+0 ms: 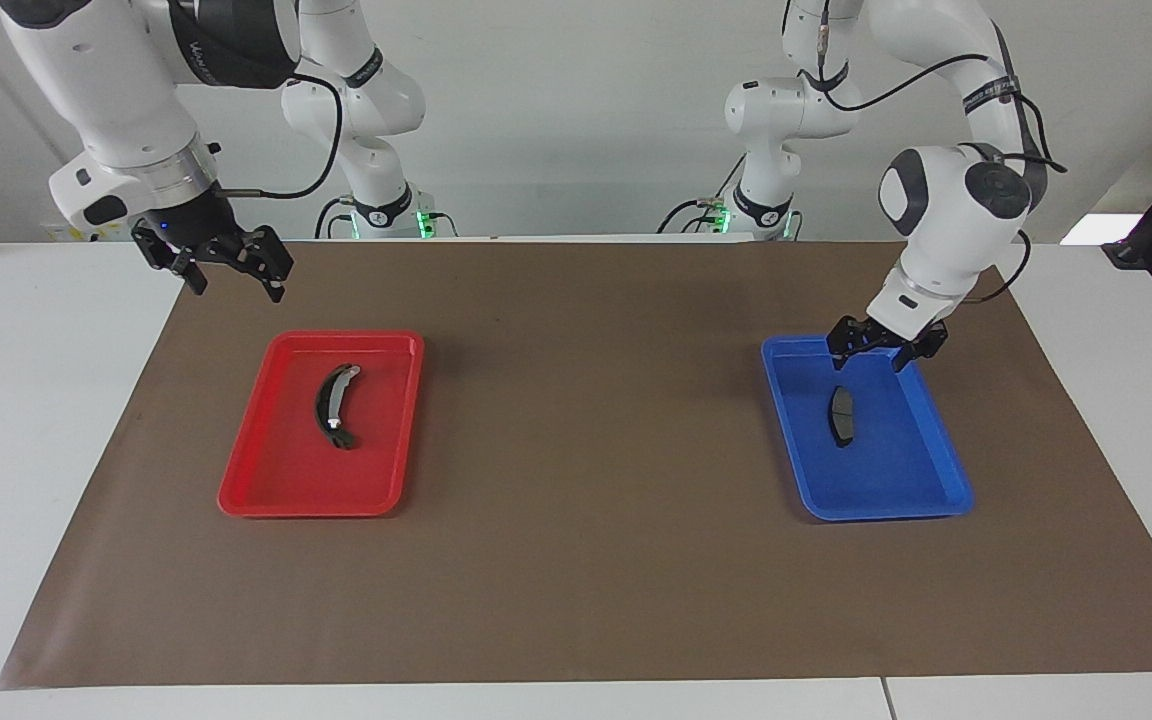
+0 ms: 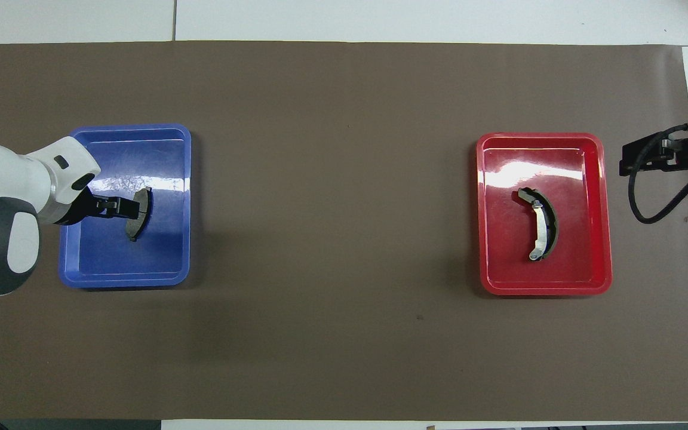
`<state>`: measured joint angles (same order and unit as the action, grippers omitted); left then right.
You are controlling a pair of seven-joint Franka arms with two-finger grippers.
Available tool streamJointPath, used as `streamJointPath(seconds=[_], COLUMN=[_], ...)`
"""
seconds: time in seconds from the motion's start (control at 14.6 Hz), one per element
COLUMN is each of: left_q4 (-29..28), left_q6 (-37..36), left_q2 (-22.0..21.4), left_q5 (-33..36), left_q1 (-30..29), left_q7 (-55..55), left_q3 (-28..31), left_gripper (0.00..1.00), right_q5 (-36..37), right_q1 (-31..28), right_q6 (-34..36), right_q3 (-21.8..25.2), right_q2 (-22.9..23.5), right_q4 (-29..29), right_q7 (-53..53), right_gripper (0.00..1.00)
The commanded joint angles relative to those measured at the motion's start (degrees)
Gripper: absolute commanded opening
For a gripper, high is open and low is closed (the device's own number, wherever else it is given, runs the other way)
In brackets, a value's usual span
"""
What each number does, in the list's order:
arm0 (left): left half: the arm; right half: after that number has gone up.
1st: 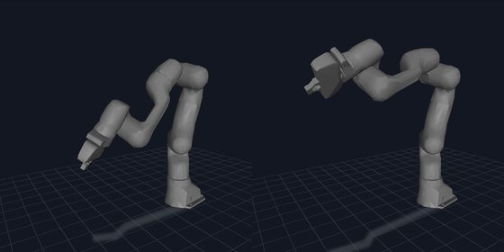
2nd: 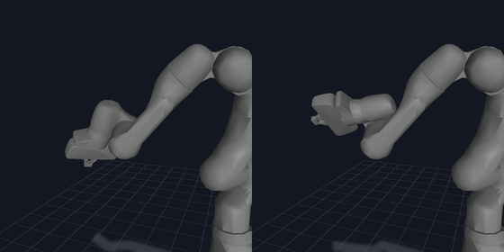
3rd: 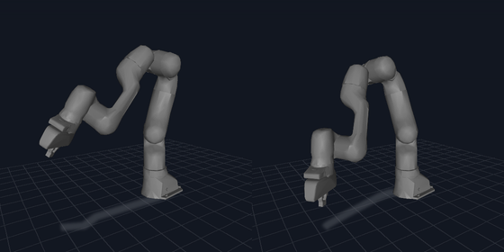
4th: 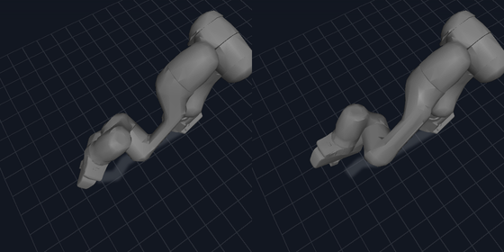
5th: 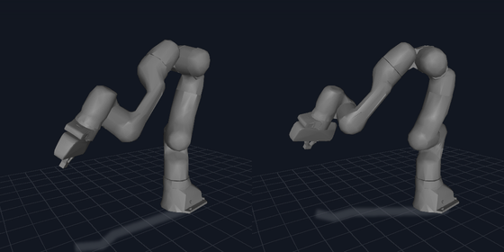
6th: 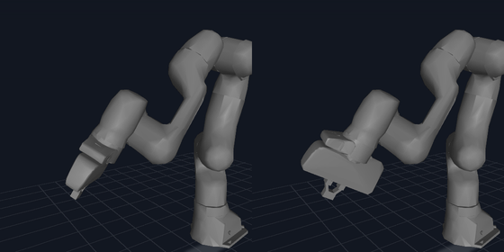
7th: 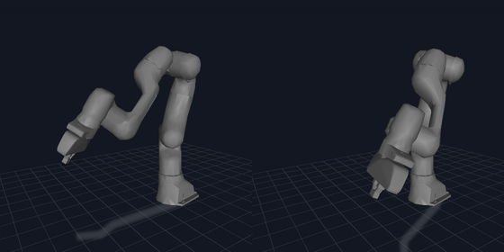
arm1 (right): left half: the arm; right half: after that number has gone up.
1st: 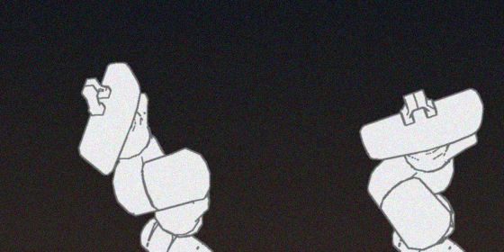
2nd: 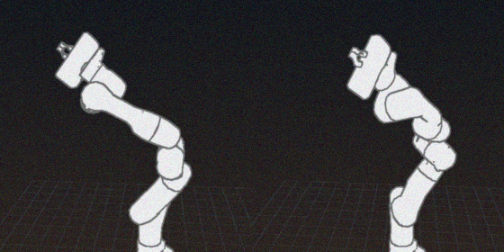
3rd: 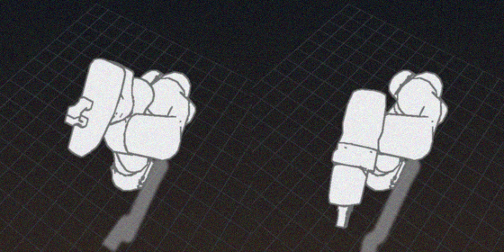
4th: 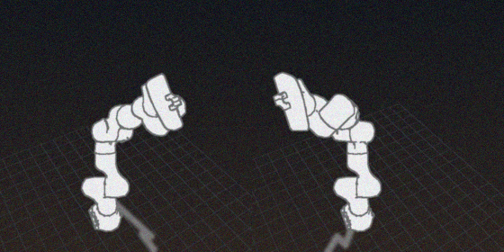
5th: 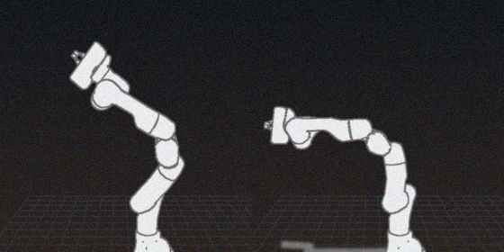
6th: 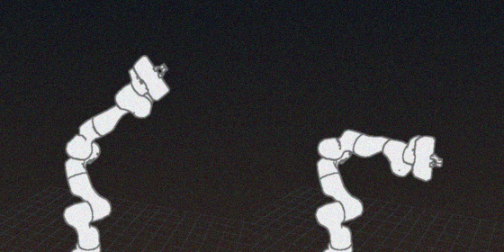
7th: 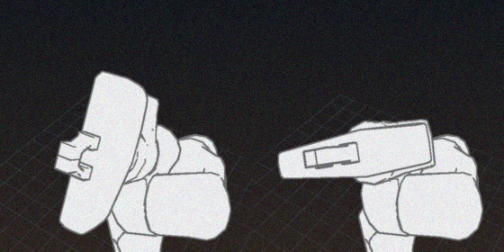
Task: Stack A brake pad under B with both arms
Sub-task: 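Lower the left gripper into the blue tray and grasp the dark pad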
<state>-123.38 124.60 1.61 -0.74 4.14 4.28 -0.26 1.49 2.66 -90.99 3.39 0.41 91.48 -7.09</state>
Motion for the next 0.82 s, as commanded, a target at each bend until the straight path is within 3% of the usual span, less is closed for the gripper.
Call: streamJointPath(seconds=[0.0,0.48,0.75], left_q4=[-2.21,-2.13,-2.74], left_q6=[6.68,12.33,12.51], left_q2=[2.42,8.32,8.76], left_q5=[-0.05,-0.05,-0.05], left_q1=[0.52,0.00,-0.36], left_q7=[0.82,9.86,12.86], left_q3=[0.44,0.44,0.53], left_gripper=[0.97,0.95,0.94], right_q5=[0.18,0.09,0.09], right_q1=[-0.82,-0.82,-0.82], right_q6=[-0.51,-0.60,-1.30], right_q3=[-0.49,-0.49,-0.49], right_q2=[-1.11,-1.11,-1.11], right_q4=[1.16,1.16,1.25], right_q7=[0.67,0.67,0.58], right_gripper=[1.00,1.00,1.00])
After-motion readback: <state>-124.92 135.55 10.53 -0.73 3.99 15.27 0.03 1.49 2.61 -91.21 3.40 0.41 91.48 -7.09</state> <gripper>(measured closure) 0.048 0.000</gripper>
